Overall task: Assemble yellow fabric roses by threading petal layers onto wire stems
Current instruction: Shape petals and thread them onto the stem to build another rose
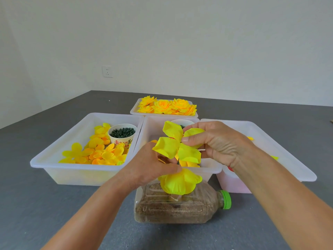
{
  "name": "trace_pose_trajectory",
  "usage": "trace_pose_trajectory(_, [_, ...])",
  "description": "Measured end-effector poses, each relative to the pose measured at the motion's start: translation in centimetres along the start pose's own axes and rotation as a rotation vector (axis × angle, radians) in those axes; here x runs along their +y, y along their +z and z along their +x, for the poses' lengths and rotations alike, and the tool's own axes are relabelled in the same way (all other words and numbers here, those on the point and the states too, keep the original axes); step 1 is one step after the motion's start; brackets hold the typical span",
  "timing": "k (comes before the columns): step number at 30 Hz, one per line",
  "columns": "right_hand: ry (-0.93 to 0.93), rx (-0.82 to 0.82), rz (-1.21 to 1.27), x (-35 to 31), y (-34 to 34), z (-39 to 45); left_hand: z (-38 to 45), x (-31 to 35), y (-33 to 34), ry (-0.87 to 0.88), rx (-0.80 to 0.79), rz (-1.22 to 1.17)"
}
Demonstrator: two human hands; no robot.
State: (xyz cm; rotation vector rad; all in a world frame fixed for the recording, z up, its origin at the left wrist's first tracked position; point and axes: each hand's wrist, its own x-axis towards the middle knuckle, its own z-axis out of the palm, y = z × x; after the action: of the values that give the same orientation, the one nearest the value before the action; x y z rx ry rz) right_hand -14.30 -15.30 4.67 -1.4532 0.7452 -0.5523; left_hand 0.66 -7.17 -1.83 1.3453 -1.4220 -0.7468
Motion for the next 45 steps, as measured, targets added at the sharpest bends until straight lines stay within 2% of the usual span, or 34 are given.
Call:
trace_pose_trajectory(4, [-0.004, -0.02, -0.045, -0.4, 0.0, 0.1, -0.1, 0.2, 0.0, -0.04, 0.002, -0.03])
trace_pose_trajectory(14, [0.048, -0.081, -0.176, -0.4, -0.3, 0.5, -0.5, 0.7, -0.1, 0.053, -0.064, 0.004])
trace_pose_trajectory(19, [0.074, -0.106, -0.182, 0.0, -0.4, 0.7, -0.6, 0.8, 0.1, 0.036, -0.07, -0.059])
trace_pose_trajectory(38, [0.12, -0.035, -0.283, 1.9, 0.1, 0.8, -1.1, -0.8, 0.1, -0.023, -0.015, -0.22])
trace_pose_trajectory(45, [0.138, -0.054, -0.296, 1.8, -0.1, 0.8, -1.2, -1.0, -0.1, -0.066, -0.014, -0.233])
